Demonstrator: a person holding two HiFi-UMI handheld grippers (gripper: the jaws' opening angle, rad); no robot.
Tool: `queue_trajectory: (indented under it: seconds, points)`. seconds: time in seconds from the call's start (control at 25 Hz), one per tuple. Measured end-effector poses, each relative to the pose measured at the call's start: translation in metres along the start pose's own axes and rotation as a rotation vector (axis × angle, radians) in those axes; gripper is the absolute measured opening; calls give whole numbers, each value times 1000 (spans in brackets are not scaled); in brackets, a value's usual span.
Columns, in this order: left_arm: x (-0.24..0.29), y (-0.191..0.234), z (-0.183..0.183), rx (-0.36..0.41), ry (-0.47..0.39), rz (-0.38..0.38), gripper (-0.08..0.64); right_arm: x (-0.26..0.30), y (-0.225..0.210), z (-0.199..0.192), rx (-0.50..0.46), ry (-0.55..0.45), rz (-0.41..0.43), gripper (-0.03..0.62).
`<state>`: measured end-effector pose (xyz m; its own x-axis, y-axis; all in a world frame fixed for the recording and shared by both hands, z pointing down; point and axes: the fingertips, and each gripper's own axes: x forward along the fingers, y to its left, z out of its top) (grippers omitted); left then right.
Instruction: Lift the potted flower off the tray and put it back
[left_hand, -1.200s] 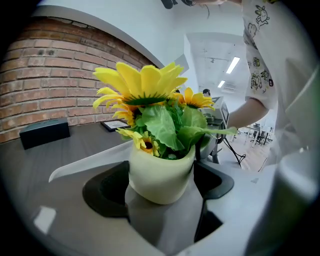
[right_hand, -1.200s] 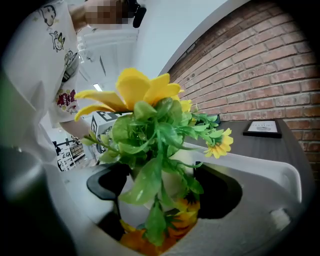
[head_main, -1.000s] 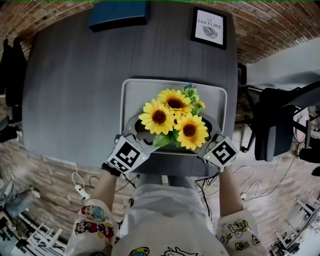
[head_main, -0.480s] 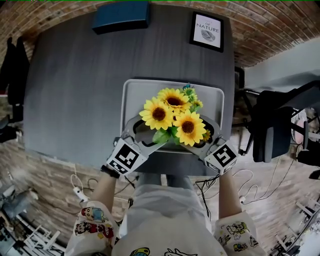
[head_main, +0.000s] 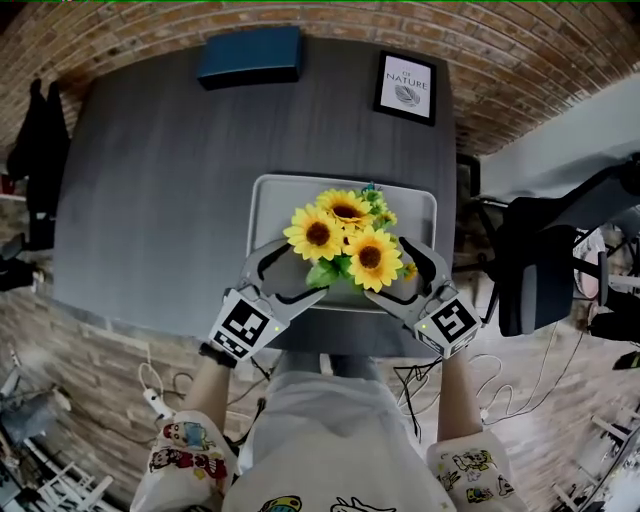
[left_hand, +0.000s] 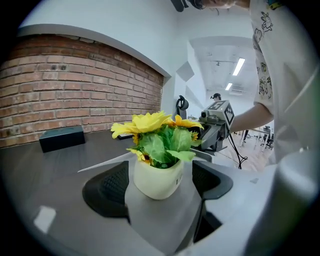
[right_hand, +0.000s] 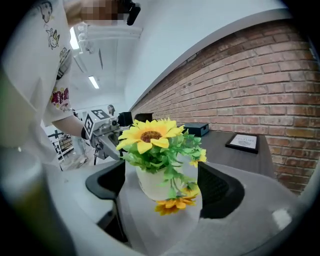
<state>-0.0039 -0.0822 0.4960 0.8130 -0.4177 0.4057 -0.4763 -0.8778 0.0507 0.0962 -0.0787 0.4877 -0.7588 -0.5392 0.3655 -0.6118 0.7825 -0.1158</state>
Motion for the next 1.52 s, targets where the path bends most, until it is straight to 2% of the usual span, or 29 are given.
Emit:
queue_trajectory:
  seconds: [0.28, 0.48, 0.64, 0.84, 1.04, 1.28, 1.52]
  points:
    - [-16, -2, 25, -21, -64, 48, 403, -21, 6, 15, -3, -18, -2, 449]
    - [-26, -1, 50, 10, -122, 69, 403, -40, -1, 48, -24, -84, -65, 449]
    - [-39, -10, 68, -14, -170, 81, 402, -57, 5, 70, -24, -118, -98, 440]
    - [-49, -13, 102, -60, -247, 108, 375, -73, 1, 104, -25, -192, -149, 384]
    - [-69, -14, 146, -123, -374, 114, 321, -79, 6, 134, -12, -263, -164, 305]
    - [-79, -14, 162, -113, -381, 142, 262, -95, 12, 160, 34, -380, -203, 200]
    - [-90, -18, 166, -108, -403, 169, 174, -103, 15, 163, 62, -399, -252, 98]
